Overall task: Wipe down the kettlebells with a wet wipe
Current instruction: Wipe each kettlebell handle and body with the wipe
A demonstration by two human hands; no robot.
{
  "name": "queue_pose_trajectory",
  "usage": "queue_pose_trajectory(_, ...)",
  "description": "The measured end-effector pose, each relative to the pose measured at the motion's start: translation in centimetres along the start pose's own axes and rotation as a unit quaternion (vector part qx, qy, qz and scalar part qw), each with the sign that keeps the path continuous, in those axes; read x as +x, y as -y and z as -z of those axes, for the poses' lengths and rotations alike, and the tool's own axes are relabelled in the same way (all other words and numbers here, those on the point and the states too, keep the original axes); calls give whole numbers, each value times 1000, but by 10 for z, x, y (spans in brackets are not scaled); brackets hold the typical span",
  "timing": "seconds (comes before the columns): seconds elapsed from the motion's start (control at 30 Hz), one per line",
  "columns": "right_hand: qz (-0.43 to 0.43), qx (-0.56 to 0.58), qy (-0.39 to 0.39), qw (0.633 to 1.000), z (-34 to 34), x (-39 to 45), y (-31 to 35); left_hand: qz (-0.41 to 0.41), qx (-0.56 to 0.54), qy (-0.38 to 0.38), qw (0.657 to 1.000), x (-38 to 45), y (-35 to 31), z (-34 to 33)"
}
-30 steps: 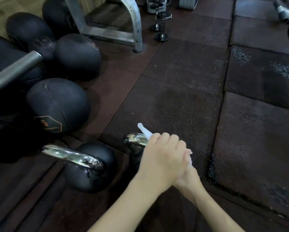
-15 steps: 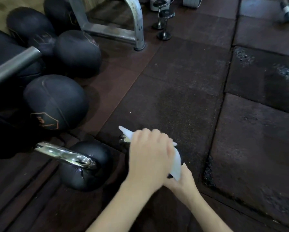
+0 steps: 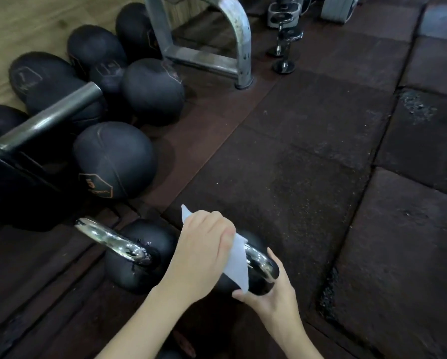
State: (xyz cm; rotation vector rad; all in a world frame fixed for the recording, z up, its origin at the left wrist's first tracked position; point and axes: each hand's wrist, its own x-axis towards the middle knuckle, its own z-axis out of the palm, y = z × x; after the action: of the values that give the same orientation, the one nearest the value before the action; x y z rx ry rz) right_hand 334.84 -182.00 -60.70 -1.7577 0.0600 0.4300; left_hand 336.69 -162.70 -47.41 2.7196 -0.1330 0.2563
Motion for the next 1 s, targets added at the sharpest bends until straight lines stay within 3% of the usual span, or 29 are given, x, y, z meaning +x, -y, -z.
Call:
queue_pose_trajectory(0.27, 7, -41, 2, 999, 3, -2, 9, 87, -83, 36, 992, -4, 6, 18)
queue_pose_trajectory(0.47, -42, -79, -7, 996, 3, -3, 19, 11, 69, 152, 986, -7, -6, 24)
queue_pose_trajectory(0.63, -54, -98, -5, 994, 1, -3, 24, -96, 111, 105, 983, -13, -22, 19)
queue_pose_trajectory(0.83, -58, -104, -31, 992, -2, -5, 26, -184, 105, 109, 971, -14, 6, 25)
queue_pose_trajectory(0.9, -68, -116, -40, 990, -1, -4, 27, -164, 81, 98, 978, -17, 22, 35)
queue_pose_trajectory(1.0, -70, -151, -41, 985, -1, -4, 31, -52, -17, 71, 996, -31, 45, 53)
